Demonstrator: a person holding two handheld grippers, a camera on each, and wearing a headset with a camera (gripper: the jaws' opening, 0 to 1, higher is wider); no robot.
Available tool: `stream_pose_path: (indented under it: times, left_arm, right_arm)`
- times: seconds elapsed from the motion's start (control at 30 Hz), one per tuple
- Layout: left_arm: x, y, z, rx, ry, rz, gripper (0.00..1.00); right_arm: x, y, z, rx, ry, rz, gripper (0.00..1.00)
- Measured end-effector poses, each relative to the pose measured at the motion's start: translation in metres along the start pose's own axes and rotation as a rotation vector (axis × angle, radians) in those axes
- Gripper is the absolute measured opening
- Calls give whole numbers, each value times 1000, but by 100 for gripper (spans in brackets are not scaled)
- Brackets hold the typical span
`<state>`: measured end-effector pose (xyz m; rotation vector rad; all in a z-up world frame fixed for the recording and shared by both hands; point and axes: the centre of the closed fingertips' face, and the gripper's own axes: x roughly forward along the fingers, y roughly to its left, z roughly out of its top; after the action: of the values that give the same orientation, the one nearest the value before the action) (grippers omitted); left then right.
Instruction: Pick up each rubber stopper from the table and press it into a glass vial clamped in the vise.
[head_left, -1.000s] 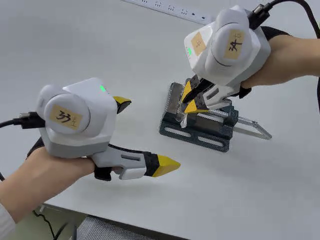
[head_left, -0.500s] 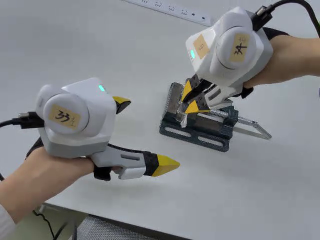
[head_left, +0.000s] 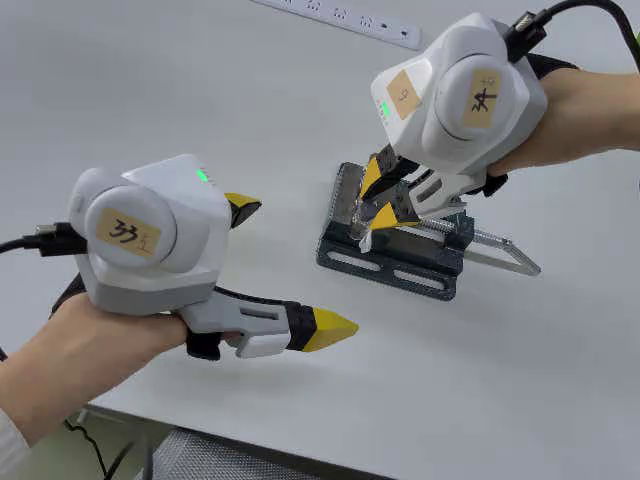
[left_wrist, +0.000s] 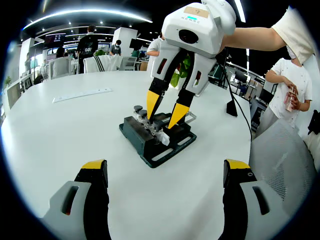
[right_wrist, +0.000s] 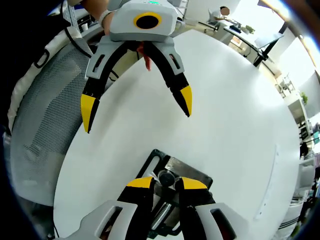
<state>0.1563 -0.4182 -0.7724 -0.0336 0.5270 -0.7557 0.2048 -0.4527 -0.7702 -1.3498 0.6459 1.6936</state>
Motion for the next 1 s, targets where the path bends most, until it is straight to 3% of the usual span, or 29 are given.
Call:
stream_pose_path:
  times: [0.2, 0.33, 0.6, 1.0]
  left_arm:
    - [0, 0, 1, -2, -4, -1, 96]
    - [0, 0, 2, -2, -6, 0, 96]
    - [1, 1, 0, -5, -5, 0, 96]
    - [2, 1, -1, -10, -2, 0, 95]
  right_arm:
    - [-7, -6, 3, 22, -30, -2, 16]
    - [-11, -6, 5, 60, -57, 23, 8]
    - [-11, -2, 2, 105, -61, 61, 0]
    - [-7, 3, 2, 113, -48, 83, 0]
